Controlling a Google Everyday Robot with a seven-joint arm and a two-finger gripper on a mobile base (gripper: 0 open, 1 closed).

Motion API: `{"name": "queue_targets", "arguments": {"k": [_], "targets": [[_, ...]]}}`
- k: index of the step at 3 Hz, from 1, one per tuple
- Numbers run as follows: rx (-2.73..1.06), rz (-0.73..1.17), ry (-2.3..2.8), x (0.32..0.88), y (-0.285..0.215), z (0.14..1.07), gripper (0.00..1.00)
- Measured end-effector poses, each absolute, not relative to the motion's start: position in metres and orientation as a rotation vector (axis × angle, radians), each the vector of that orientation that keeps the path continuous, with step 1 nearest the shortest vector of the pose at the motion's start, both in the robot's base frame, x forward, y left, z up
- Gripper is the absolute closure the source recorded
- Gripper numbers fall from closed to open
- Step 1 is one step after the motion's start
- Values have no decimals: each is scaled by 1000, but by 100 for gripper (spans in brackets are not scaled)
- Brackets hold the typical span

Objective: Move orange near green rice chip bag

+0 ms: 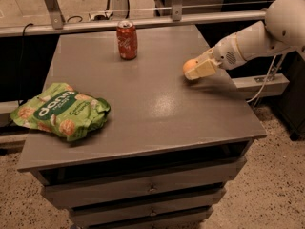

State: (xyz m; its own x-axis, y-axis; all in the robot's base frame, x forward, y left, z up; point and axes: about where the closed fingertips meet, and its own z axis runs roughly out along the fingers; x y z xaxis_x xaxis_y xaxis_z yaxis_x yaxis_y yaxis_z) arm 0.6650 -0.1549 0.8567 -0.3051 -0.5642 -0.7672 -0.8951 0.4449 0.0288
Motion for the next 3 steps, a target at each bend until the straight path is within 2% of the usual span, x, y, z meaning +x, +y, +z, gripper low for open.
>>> {"name": "queue_targets", "arguments": {"k": [1,2,3], "targets": [[-1229,622,1905,650,-156,890,88],[-1232,627,1904,650,-154,889,100],[-1236,631,1902,650,-152,888,100]]}}
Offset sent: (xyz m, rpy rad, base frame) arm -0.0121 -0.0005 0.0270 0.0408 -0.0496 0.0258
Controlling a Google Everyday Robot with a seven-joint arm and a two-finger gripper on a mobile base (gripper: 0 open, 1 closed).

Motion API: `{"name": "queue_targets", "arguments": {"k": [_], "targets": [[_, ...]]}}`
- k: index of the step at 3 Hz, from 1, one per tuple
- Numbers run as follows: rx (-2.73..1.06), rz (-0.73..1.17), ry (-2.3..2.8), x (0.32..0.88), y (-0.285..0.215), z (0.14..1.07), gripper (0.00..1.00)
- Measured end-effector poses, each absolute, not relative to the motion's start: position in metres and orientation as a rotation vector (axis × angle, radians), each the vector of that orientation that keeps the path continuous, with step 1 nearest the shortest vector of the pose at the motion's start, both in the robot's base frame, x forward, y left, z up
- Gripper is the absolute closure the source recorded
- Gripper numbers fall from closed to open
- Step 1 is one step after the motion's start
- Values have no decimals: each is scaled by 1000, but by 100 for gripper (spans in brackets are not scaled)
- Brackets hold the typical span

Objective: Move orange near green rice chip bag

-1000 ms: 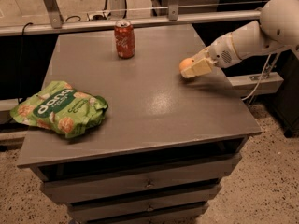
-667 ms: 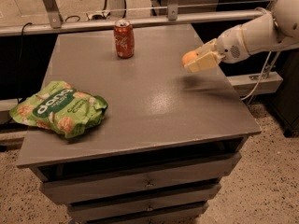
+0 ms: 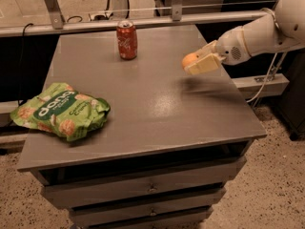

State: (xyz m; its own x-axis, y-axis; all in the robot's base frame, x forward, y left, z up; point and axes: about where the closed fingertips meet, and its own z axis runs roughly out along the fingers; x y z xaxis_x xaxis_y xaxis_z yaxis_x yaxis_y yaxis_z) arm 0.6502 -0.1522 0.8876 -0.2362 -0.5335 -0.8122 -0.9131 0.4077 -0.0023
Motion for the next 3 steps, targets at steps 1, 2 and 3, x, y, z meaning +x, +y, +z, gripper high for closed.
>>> {"name": "queue_targets", "arguments": {"k": [1,2,3], "targets": [[-1356,708,1842,647,-101,881,100],[-1504,791,1775,637,-41,871,100],[-1615,865,1732,626,5,857,100]]}}
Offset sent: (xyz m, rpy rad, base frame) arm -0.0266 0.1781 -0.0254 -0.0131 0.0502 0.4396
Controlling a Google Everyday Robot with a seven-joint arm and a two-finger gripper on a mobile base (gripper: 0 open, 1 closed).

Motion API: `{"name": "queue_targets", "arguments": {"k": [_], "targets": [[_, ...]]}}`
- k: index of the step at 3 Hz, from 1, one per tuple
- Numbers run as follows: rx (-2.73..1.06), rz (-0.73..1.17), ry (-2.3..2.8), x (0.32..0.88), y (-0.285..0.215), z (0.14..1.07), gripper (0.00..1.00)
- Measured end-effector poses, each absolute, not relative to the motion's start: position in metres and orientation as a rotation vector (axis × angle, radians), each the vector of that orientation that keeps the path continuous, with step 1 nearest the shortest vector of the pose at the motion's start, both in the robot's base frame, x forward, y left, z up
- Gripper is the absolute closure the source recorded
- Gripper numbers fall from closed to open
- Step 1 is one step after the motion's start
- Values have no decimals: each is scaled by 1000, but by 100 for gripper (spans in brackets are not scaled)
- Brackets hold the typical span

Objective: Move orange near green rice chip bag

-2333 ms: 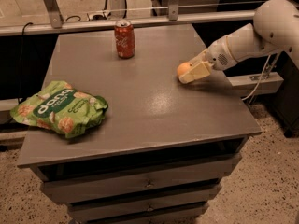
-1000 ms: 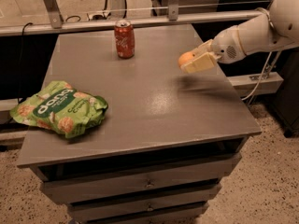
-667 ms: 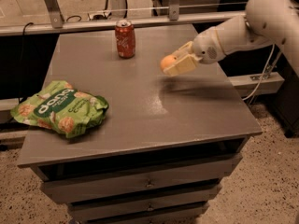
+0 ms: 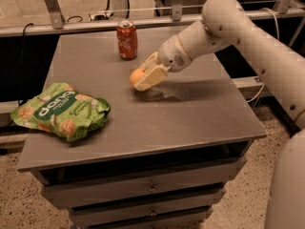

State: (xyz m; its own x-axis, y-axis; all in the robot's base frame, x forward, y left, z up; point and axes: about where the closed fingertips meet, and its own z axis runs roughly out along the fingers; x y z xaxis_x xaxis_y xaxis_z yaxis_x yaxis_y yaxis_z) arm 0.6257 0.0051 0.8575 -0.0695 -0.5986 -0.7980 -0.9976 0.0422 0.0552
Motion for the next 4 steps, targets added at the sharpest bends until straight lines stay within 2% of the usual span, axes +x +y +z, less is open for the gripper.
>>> {"name": "queue_targets", "arguments": {"k": [2,3,4], "targets": [[-1779,988,1613,605,66,859,100],[-1853,1024,1596,598,75,856,82],[-1906,1030,1589,595,75,852,59]]}}
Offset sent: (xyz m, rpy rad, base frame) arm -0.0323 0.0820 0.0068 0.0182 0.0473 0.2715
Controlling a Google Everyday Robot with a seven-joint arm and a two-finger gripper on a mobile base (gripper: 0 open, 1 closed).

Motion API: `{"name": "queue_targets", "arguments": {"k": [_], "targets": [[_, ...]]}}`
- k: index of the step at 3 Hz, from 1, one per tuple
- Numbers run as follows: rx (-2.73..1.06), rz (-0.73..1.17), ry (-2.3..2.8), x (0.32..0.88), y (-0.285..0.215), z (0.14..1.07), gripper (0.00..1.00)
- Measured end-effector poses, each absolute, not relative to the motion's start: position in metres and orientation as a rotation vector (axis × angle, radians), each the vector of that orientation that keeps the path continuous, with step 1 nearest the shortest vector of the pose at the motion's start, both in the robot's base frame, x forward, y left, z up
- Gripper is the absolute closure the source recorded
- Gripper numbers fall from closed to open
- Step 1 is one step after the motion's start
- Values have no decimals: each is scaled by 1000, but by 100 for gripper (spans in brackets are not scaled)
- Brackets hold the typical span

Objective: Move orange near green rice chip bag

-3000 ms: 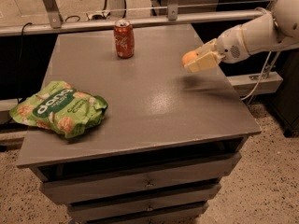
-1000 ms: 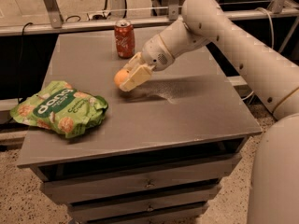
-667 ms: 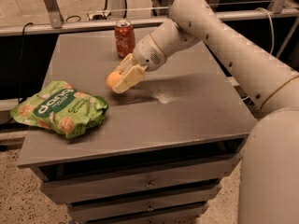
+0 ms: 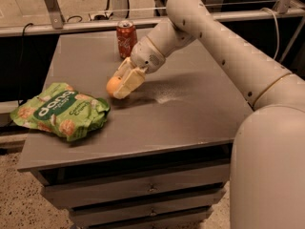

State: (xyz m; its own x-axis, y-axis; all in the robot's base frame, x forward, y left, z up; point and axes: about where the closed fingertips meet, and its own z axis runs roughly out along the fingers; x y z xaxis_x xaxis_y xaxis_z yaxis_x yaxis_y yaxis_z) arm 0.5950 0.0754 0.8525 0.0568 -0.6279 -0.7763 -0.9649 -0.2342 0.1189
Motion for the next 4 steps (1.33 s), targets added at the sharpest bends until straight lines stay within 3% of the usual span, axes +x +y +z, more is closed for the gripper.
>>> {"name": "queue_targets", "arguments": {"k": [2,3,4], "targets": [[-1951,1010,1587,595,71,851,12],[-1959,1005,1586,596,70,851,0],[-1959,1002,1587,596,69,851,0]]}}
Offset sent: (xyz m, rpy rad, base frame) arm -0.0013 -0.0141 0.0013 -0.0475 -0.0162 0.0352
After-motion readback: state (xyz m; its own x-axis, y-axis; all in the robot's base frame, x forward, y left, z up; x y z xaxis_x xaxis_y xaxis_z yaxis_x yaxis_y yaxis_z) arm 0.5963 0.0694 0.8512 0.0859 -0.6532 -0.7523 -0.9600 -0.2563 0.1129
